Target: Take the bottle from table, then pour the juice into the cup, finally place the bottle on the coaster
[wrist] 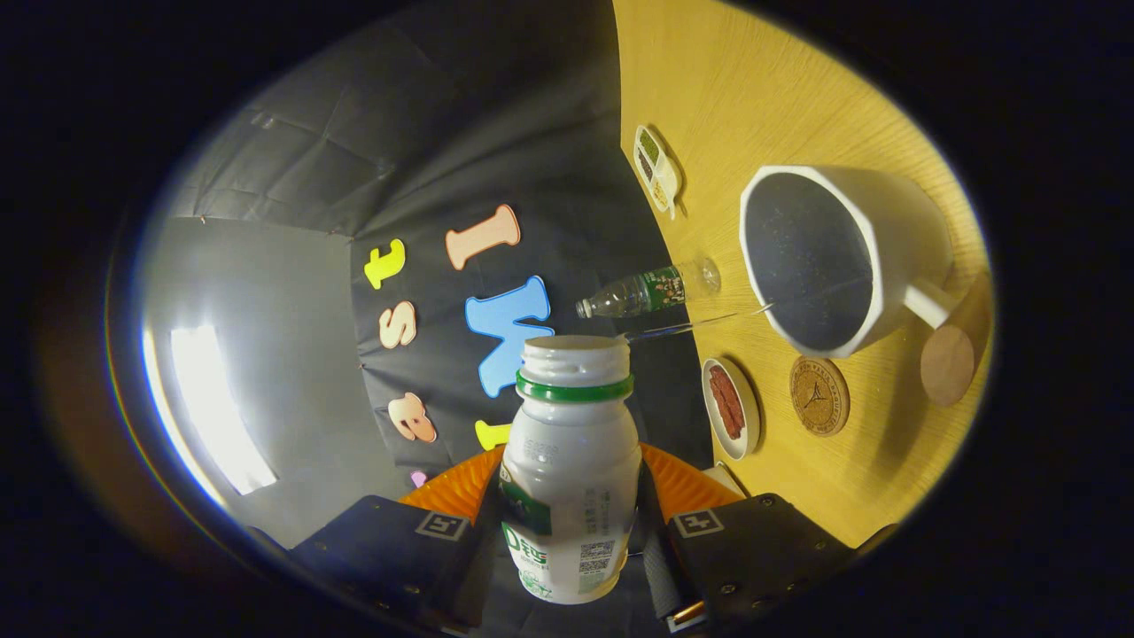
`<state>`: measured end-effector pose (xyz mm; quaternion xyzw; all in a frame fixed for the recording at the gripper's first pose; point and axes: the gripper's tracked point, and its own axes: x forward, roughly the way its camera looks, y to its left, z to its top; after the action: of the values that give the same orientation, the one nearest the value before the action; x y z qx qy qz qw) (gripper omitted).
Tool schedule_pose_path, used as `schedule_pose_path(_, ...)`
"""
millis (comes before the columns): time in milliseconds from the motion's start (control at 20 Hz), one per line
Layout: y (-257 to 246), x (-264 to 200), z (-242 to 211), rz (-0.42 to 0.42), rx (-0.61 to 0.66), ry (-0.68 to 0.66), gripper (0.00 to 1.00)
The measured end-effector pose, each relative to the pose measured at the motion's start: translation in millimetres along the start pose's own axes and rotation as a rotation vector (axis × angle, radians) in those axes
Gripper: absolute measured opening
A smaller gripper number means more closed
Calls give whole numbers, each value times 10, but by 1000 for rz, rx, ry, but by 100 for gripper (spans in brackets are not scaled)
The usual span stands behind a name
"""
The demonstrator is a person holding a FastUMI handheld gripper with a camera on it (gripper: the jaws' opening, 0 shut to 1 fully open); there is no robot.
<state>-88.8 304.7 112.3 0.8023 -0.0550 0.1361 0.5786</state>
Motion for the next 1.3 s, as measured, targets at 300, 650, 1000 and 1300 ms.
schedule_pose_path(300, -35, -24, 18, -12, 9, -2, 69)
schedule_pose_path(650, -7, -18, 46, -20, 21, -10, 69)
schedule_pose_path(1000, -13, -25, 40, -28, 43, -14, 69)
schedule_pose_path(1300, -21, -43, 64, -40, 68, -24, 69)
